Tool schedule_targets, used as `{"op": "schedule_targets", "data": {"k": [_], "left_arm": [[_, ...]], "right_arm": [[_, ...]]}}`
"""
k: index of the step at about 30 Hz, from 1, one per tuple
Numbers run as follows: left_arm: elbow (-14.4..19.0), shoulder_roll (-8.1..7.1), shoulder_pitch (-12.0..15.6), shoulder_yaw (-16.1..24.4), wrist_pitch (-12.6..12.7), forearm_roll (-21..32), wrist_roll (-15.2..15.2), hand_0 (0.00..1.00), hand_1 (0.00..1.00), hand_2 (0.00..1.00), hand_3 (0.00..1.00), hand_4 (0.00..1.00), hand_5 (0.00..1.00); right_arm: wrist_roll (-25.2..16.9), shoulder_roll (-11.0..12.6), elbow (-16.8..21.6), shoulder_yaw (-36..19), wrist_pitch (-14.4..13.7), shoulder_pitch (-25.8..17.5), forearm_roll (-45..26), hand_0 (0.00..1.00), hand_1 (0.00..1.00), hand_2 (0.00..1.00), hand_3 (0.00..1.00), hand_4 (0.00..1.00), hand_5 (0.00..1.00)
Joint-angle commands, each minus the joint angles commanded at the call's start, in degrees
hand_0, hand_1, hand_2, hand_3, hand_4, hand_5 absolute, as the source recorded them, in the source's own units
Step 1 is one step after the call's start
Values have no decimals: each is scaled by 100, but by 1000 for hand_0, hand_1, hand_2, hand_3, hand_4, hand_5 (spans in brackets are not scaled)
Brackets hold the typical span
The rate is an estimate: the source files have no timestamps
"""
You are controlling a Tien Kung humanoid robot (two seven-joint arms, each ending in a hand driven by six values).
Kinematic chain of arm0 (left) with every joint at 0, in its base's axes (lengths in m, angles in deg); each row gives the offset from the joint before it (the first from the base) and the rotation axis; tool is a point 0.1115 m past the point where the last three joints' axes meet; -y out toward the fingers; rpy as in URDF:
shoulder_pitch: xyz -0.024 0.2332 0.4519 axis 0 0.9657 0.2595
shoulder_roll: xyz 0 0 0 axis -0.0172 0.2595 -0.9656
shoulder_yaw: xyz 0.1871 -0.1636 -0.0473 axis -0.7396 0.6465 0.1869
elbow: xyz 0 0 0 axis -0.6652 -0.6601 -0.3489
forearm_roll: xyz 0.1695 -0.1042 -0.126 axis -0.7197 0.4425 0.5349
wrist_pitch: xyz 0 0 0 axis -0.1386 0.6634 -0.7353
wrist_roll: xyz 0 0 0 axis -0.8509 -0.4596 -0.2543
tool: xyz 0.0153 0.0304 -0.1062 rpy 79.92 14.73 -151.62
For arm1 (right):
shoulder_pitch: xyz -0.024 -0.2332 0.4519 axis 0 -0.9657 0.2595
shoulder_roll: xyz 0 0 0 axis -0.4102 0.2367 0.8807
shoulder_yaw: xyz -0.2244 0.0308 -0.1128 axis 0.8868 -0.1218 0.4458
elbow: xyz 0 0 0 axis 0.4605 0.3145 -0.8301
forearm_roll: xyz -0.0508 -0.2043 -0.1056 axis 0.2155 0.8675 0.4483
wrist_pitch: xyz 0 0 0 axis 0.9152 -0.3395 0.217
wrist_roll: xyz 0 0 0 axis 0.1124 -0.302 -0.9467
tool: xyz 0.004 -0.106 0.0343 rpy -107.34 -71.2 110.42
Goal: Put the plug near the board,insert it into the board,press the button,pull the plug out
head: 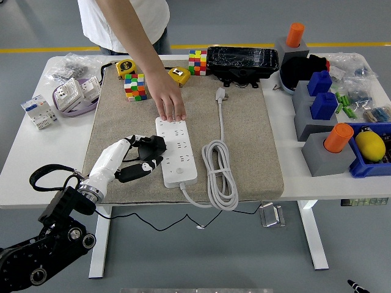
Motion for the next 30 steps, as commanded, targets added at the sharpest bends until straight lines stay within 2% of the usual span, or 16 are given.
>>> {"op": "schedule_targets", "data": {"k": [8, 30], "left_arm": [[-68, 45, -103, -91, -60, 5, 43, 742, 781, 778, 775, 819, 637], [12, 175, -465, -286, -127, -52, 67, 739, 777, 772, 772, 816, 637]], "right_arm": [[3, -6, -7, -21, -1, -7, -5, 611, 639, 642, 551, 946, 479], [1, -7, -4, -70, 0, -24, -8, 610, 639, 642, 551, 946, 478]]}}
